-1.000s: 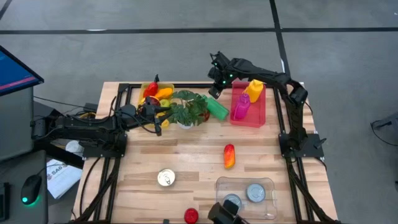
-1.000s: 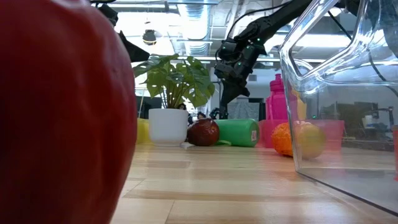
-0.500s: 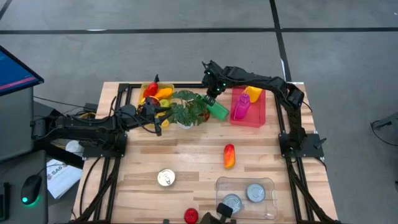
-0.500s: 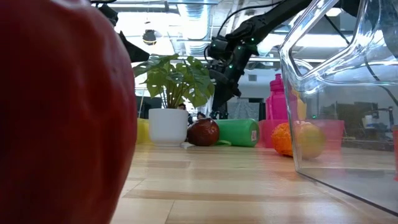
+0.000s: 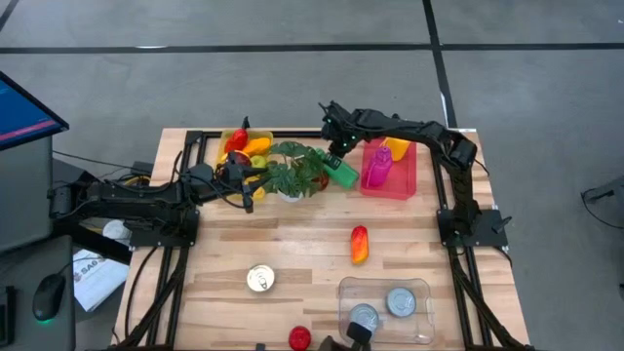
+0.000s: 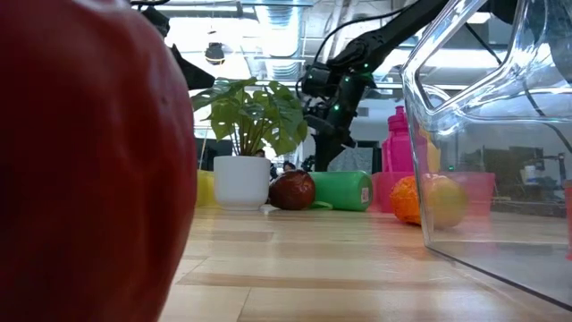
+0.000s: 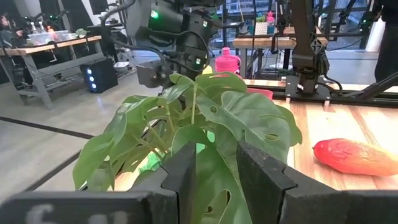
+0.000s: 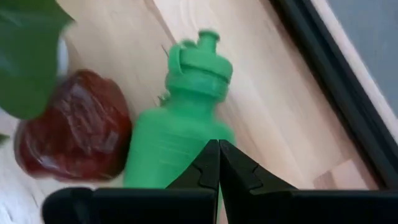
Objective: Pick & Place Food Item
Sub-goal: Put the green water bottle into the pink bin
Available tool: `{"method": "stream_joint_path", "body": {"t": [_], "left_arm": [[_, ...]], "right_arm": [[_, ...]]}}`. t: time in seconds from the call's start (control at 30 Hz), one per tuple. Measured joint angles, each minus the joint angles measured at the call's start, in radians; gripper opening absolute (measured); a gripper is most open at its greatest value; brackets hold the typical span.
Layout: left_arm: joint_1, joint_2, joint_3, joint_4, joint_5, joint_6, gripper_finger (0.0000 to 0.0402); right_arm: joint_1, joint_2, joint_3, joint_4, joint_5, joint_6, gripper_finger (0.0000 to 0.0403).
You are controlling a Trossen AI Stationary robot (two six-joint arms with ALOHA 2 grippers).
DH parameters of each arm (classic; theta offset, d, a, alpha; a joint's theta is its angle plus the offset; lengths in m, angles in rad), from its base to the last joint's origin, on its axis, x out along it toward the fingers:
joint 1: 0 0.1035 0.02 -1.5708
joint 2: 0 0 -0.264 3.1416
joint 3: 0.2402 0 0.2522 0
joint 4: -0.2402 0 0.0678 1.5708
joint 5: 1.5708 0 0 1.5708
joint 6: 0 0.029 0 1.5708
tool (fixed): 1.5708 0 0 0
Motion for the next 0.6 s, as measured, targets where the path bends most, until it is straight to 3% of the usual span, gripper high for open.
{"method": "stream_joint_path", "body": {"t": [0.6], "left_arm": [[0.0,0.0,0.0,0.0,0.004,0.0,0.0104]], "right_arm": [[0.145,-0.002,0.0,-0.29,-0.004,0.055,0.0]]}}
